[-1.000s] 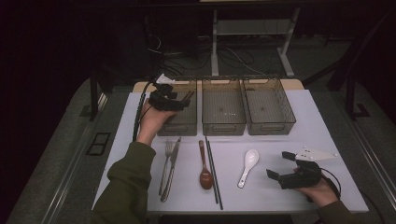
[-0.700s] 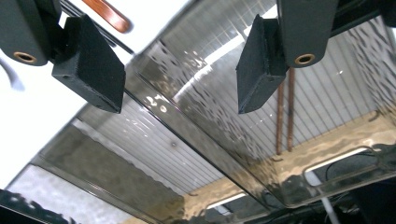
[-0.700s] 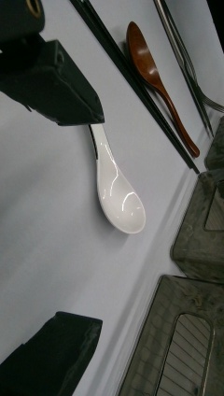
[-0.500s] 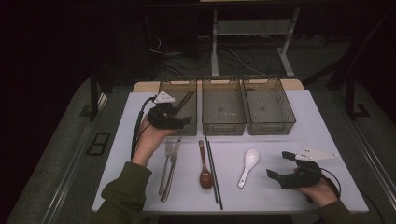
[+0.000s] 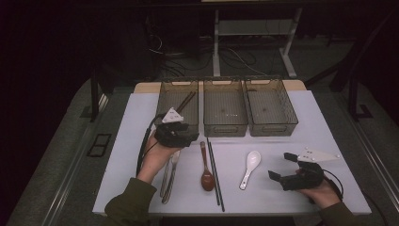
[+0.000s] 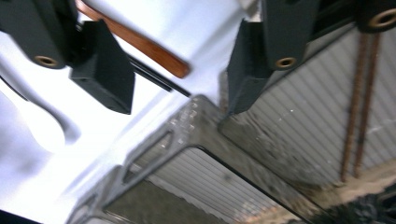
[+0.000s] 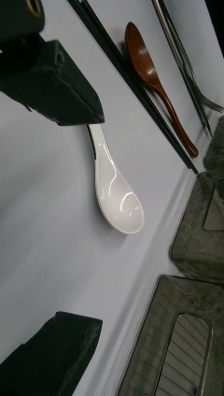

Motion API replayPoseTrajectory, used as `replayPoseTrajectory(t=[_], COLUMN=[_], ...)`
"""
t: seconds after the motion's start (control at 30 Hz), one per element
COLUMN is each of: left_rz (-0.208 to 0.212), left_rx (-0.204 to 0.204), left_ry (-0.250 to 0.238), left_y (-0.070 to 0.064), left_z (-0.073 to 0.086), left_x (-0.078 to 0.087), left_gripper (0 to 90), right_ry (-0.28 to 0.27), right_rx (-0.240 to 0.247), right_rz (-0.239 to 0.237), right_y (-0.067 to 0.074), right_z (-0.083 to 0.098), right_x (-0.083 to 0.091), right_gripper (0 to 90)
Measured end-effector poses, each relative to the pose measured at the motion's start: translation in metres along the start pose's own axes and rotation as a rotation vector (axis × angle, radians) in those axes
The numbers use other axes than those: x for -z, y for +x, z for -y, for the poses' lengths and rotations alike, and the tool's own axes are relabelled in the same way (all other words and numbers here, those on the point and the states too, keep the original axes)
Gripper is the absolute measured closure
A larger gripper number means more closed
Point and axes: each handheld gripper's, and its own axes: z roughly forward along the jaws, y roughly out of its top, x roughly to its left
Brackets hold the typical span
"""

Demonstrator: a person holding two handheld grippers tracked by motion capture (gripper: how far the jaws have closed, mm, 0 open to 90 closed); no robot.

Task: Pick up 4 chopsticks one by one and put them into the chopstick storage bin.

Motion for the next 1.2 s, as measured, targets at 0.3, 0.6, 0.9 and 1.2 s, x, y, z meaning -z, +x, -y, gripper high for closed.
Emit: replayPoseTrajectory(t=[0.3,0.6,0.9,1.2], left_rz=[0.047,0.078,0.028,-0.020], left_rx=[-0.028,-0.063,-0.049,-0.055], left_ry=[0.044,0.113,0.122,0.154], left_y=[-0.014,-0.025,-0.017,-0.011], left_z=[0.008,0.013,0.010,0.005], left_x=[-0.016,-0.040,-0.061,-0.083], left_gripper=[80.0,88.8,88.8,88.8], right_ry=[0.002,0.006,0.009,0.010], right_rx=[0.006,0.008,0.010,0.011], right_rz=[0.002,0.000,0.000,0.001], right_y=[0.001,0.001,0.001,0.001], right_z=[0.001,0.001,0.001,0.001], right_x=[0.001,0.000,-0.001,-0.001], right_gripper=[2.7,2.7,2.6,2.7])
